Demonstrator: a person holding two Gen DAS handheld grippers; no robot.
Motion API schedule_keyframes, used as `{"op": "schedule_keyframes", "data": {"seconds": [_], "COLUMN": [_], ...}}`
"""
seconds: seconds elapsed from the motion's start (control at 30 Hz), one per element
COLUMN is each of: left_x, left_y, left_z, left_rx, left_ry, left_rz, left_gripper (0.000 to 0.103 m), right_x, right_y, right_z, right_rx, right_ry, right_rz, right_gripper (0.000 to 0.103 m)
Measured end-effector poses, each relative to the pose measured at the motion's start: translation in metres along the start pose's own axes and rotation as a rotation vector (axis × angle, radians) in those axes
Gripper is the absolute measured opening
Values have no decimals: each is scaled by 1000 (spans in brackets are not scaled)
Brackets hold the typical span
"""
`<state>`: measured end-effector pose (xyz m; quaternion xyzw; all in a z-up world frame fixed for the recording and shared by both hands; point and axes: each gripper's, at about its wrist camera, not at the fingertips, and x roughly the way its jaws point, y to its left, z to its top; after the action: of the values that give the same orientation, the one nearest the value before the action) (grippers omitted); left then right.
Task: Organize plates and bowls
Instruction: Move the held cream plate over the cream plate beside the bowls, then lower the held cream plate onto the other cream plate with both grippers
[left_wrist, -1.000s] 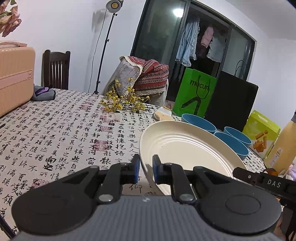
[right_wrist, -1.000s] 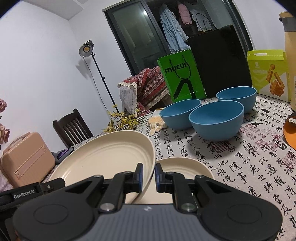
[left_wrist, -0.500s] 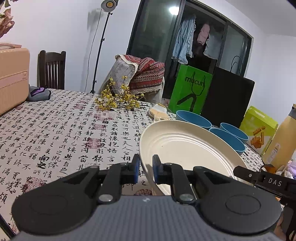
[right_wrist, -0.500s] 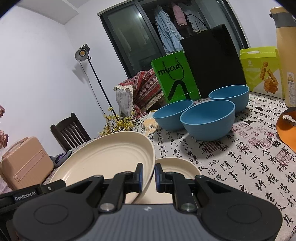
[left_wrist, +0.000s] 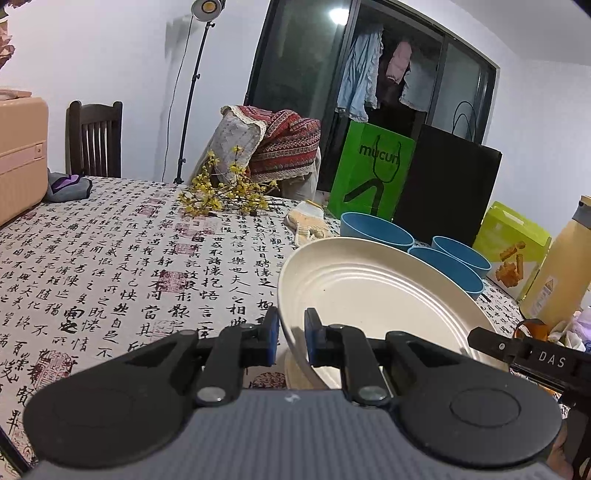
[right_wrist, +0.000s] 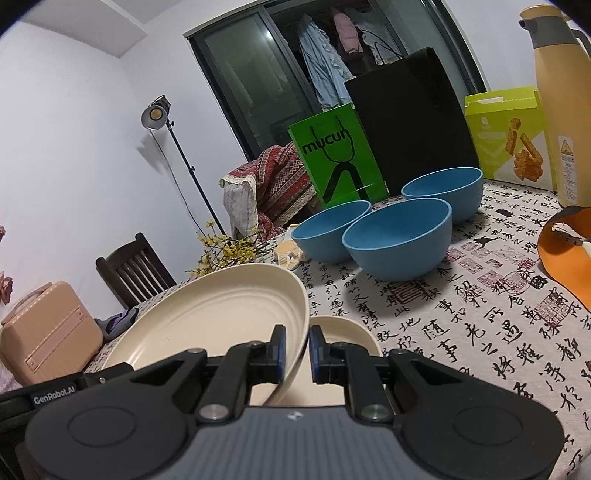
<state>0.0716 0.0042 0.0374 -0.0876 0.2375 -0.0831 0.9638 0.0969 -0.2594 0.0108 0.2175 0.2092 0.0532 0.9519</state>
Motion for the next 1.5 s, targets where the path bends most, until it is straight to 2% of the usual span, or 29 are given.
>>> {"op": "schedule_keyframes", "data": {"seconds": [0.87, 1.5], "left_x": [27, 39], "left_y": [-19, -22], "left_z": [-10, -16], "left_rx": [35, 66], "left_ry": [41, 54], "left_rz": [-5, 14], "left_gripper": [15, 15], "right_x": [8, 18], "right_y": [-27, -30], "right_z": [-2, -5], "right_rx": [24, 7], "right_ry": [6, 24], "right_rz": [-40, -61], "right_gripper": [13, 13]}}
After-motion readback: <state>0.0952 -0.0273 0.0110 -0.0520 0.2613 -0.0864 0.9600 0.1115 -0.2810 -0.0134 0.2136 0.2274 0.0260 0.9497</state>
